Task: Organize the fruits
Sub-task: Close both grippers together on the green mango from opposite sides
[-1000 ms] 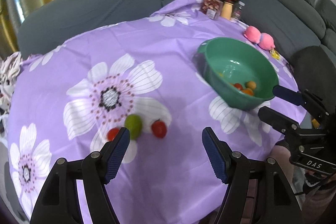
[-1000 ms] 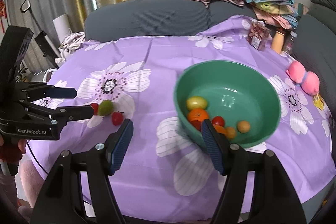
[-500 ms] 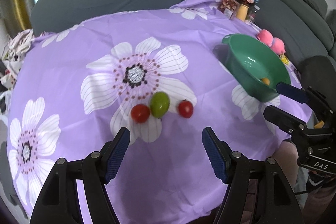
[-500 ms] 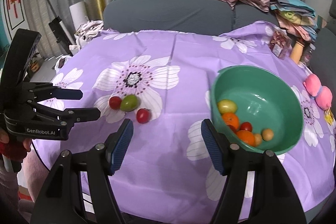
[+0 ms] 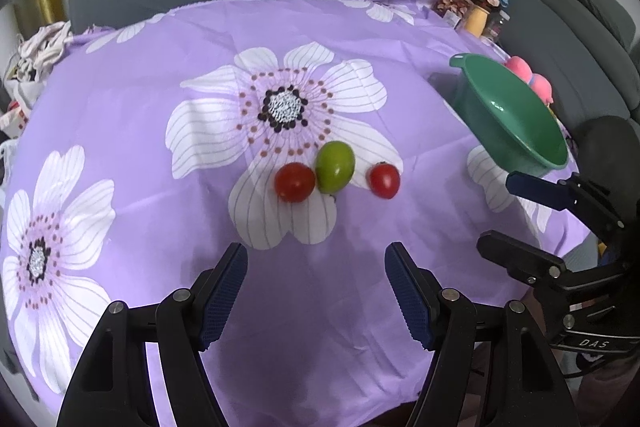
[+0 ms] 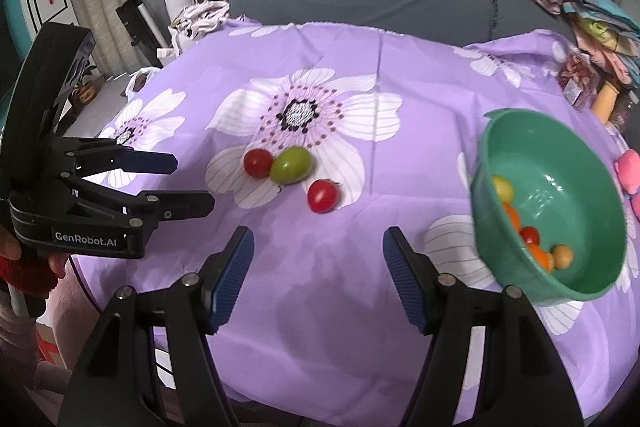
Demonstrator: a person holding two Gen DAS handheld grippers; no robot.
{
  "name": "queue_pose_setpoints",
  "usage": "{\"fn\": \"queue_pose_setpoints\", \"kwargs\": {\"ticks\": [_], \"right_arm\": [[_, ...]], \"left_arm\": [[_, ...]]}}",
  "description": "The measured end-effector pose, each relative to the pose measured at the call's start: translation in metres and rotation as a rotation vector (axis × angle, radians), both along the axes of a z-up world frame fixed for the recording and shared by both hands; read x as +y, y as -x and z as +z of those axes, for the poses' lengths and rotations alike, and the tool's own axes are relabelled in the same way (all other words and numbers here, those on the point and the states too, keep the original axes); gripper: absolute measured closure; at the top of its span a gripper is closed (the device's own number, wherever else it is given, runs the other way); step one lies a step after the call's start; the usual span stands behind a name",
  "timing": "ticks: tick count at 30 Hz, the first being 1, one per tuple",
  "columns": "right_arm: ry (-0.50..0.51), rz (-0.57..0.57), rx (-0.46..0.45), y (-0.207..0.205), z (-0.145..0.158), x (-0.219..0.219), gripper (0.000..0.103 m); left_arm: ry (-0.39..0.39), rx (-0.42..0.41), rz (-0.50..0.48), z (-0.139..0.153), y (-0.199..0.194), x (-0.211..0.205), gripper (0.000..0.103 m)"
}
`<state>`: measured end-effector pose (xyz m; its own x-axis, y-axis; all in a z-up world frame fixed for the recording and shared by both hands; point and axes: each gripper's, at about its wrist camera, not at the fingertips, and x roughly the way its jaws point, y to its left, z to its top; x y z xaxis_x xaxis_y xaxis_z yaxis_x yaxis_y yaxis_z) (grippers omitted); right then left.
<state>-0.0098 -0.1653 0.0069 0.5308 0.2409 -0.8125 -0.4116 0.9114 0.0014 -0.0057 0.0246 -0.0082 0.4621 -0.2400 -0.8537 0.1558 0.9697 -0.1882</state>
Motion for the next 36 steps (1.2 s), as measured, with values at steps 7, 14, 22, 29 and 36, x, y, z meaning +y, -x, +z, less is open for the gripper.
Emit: {"fn": "queue_pose_setpoints", "kwargs": {"ticks": [7, 14, 22, 29, 36], "right_arm": [[-0.03, 0.024, 0.054, -0.007, -0.013, 0.007, 0.036], [-0.071, 0.051, 0.115, -0.017, -0.028, 0.016, 0.037], [-0.115, 0.083, 0.164, -0.031, -0.04, 0.025, 0.045], [-0.15, 0.103, 0.21, -0.049, -0.051, 0.036, 0.053], [-0.172, 0.079, 0.252, -0.07, -0.06, 0.037, 0.058]], "left_arm": [[0.045, 0.012, 0.006, -0.007, -0.003, 0.007, 0.032], [0.094, 0.019, 0.017, -0.01, -0.008, 0.018, 0.032], [0.134, 0.001, 0.003, -0.01, -0.017, 0.022, 0.032], [0.141, -0.008, -0.023, -0.011, -0.034, 0.019, 0.032], [0.166, -0.004, -0.07, -0.011, -0.056, 0.013, 0.032]]}}
